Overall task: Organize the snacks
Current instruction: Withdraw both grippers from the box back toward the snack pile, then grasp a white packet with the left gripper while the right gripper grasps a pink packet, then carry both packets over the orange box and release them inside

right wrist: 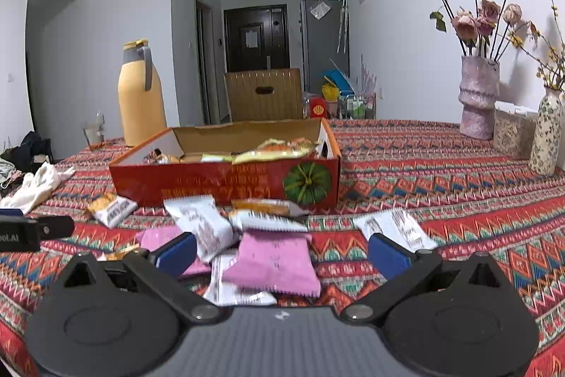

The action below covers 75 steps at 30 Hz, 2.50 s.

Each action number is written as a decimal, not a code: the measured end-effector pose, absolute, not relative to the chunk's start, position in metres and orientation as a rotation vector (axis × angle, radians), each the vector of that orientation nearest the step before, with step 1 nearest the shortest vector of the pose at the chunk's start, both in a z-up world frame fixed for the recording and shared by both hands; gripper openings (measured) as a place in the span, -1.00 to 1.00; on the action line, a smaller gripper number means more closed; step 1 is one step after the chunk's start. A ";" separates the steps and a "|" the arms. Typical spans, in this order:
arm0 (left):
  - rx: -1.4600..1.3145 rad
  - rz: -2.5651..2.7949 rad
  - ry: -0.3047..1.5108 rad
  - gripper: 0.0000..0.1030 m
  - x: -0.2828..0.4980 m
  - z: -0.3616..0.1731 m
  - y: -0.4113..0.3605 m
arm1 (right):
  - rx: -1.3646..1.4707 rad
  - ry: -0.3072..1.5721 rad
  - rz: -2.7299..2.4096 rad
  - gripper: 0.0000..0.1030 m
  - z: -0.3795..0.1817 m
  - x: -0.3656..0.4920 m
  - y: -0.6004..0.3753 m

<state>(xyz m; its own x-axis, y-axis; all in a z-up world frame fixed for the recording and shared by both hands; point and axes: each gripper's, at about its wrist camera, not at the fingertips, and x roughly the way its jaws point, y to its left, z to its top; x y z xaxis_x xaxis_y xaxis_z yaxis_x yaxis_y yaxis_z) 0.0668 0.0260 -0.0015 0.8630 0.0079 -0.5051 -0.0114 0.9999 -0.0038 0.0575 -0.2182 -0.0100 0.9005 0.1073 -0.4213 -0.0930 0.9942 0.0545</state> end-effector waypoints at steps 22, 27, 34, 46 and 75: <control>-0.047 -0.125 0.662 0.27 0.076 -0.040 0.013 | 0.048 0.489 0.092 1.00 -0.027 0.044 -0.231; -0.072 -0.166 0.649 -0.03 0.073 -0.039 0.015 | 0.042 0.495 0.092 1.00 -0.028 0.045 -0.228; -0.072 -0.158 0.627 -0.13 0.071 -0.035 0.015 | 0.041 0.500 0.092 1.00 -0.030 0.047 -0.228; -0.070 -0.150 0.547 -0.15 0.070 -0.012 0.013 | 0.037 0.483 0.116 1.00 -0.022 0.068 -0.223; -0.089 -0.159 0.524 -0.15 0.085 -0.002 0.009 | 0.094 0.586 0.161 0.17 -0.027 0.103 -0.225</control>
